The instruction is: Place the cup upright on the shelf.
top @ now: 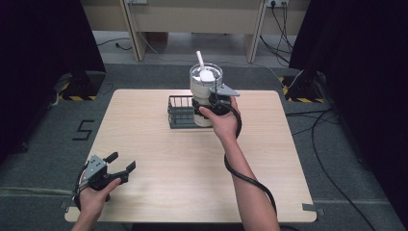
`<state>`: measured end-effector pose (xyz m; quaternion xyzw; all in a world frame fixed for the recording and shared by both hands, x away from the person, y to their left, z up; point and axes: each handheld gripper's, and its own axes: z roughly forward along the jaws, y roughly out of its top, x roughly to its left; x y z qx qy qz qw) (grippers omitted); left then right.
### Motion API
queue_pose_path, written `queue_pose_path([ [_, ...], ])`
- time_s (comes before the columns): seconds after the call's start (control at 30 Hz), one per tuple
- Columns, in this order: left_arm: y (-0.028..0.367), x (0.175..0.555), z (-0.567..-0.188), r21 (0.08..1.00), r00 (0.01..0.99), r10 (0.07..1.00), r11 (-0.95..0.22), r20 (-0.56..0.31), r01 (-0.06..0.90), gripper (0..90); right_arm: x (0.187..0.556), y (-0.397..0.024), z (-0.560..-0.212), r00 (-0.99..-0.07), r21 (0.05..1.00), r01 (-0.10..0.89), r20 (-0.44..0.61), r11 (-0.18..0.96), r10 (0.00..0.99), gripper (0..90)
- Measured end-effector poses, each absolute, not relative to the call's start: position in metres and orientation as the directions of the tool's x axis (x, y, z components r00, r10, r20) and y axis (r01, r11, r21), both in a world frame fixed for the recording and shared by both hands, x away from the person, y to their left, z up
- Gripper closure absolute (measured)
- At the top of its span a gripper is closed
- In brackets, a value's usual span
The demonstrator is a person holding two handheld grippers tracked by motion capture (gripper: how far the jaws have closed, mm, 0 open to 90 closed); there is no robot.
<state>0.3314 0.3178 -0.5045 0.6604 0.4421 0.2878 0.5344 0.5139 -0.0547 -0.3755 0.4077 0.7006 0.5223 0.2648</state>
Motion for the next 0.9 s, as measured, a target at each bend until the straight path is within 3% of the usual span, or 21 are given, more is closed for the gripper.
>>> queue_pose_path([
  [0.9, 0.319, 0.332, -0.506, 0.959, 0.437, 0.894, -0.028, -0.102, 0.282, 15.3, 0.541, -0.047, -0.362, -0.505, 0.946, 0.299, 0.047, 0.123, 0.862, 10.6],
])
